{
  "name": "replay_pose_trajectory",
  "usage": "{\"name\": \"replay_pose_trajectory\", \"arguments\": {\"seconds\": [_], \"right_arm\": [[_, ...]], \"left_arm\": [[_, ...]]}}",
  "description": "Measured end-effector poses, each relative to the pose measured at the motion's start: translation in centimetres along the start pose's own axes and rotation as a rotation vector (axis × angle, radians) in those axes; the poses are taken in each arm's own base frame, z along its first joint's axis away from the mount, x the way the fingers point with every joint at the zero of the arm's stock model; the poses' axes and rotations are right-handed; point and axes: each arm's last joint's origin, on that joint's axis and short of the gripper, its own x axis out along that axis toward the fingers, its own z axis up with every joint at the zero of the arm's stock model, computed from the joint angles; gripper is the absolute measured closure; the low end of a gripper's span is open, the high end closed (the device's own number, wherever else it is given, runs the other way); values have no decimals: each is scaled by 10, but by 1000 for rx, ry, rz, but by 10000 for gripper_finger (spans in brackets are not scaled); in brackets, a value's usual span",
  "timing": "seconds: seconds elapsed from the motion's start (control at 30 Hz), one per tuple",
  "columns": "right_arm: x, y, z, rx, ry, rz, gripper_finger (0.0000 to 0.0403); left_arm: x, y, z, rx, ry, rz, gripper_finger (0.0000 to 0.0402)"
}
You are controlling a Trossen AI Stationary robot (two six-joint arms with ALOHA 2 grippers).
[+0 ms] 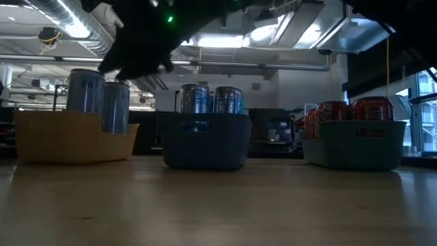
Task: Sort soda cans
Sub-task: Put the white pink soda can into yellow bin
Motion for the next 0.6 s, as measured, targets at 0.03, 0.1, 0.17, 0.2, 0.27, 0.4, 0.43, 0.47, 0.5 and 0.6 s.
{"name": "replay_pose_trajectory", "arguments": {"seconds": [0.03, 0.1, 0.17, 0.2, 0.27, 0.4, 0.43, 0.47, 0.5, 0.6], "right_arm": [[6, 0, -2, 16, -18, -2, 162], [18, 0, -12, 23, -5, -13, 206], [28, -1, -20, 26, 6, -41, 250], [32, -1, -22, 26, 0, -46, 271], [39, -3, -27, 23, -5, -51, 309], [50, -3, -33, 24, -37, -49, 367], [53, -5, -36, 26, -39, -52, 378], [56, -6, -38, 27, -40, -53, 388], [59, -6, -40, 29, -43, -54, 395], [65, -8, -45, 32, -45, -58, 397]], "left_arm": [[0, 0, 0, 0, -1, 0, 393], [0, 0, 0, 0, 0, 0, 393], [1, 0, 0, 0, 1, 0, 393], [1, 0, 0, 1, 3, 0, 393], [2, -1, 0, 2, 7, 1, 393], [4, -1, 0, 7, 12, 2, 393], [4, -1, 0, 8, 13, 3, 393], [4, -1, 0, 9, 14, 3, 393], [4, -1, 0, 9, 15, 3, 393], [5, -2, 1, 11, 18, 4, 393]]}}
